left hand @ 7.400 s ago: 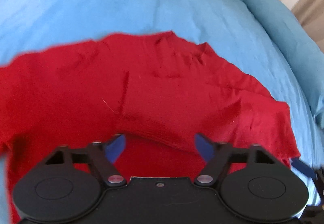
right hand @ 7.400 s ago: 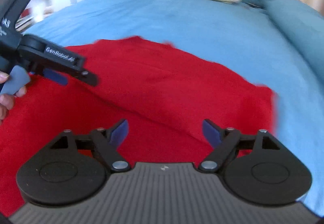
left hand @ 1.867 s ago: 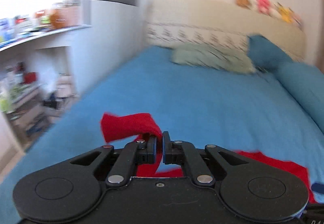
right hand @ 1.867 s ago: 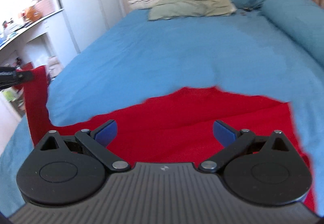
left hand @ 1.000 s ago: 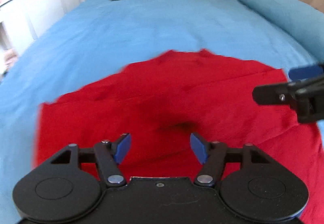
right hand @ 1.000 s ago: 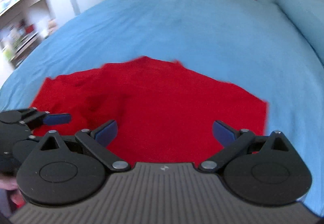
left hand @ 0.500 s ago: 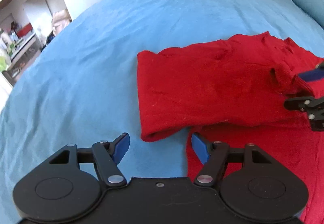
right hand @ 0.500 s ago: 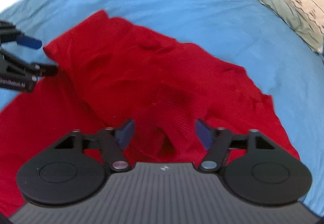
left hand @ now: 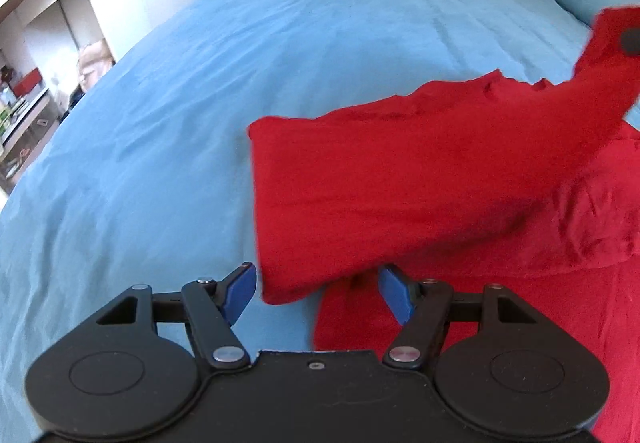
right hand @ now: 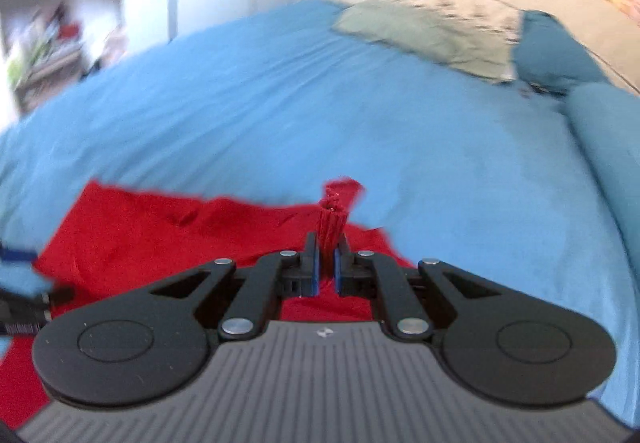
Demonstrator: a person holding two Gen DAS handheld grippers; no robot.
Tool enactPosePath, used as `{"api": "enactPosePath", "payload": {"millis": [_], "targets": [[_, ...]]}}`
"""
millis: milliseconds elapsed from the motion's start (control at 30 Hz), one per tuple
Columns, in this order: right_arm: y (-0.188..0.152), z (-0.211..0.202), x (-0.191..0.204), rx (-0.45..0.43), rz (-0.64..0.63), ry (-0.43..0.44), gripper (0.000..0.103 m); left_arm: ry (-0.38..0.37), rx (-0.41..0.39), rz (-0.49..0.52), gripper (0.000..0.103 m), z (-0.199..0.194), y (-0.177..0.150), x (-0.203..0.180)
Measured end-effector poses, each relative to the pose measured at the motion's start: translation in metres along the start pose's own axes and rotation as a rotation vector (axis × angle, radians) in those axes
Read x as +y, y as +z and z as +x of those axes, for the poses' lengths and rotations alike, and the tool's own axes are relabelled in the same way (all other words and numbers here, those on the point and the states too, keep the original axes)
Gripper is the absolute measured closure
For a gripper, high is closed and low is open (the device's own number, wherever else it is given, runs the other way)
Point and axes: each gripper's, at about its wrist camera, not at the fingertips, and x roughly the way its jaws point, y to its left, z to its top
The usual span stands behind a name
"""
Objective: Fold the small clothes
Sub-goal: 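Grasp the opposite side edge with the right gripper, fold it inward, release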
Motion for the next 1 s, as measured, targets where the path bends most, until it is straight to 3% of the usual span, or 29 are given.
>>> {"api": "enactPosePath", "payload": {"millis": [300, 433, 533, 733, 933, 967, 1000], "targets": [[-0.006, -0.028, -0.051, -0.043, 0.154, -0.079, 0.081, 0.048, -0.014, 0.022, 0.030, 0.015, 0.014, -0.021], [-0.014, -0.033, -0.070, -0.042, 0.187, -0.128, 0.081, 0.113, -0.002, -0.027, 0.031, 0.017, 0.013, -0.011], [-0.027, -0.031, -0.090, -0.026, 0.225, -0.164, 0.081, 0.120, 0.015, -0.067, 0.032, 0.017, 0.009, 0.000], [-0.074, -0.007, -0.130, 0.052, 0.333, -0.206, 0.081, 0.129, 0.016, -0.033, 0.032, 0.014, -0.003, 0.000], [-0.127, 0.011, -0.147, 0.165, 0.436, -0.187, 0.081, 0.139, 0.045, -0.094, 0.032, 0.012, -0.013, 0.009], [-0.134, 0.012, -0.148, 0.183, 0.441, -0.184, 0.079, 0.139, 0.051, -0.101, 0.032, 0.011, -0.014, 0.010], [-0.141, 0.011, -0.148, 0.198, 0.449, -0.188, 0.071, 0.141, 0.056, -0.099, 0.032, 0.008, -0.014, 0.010]]}}
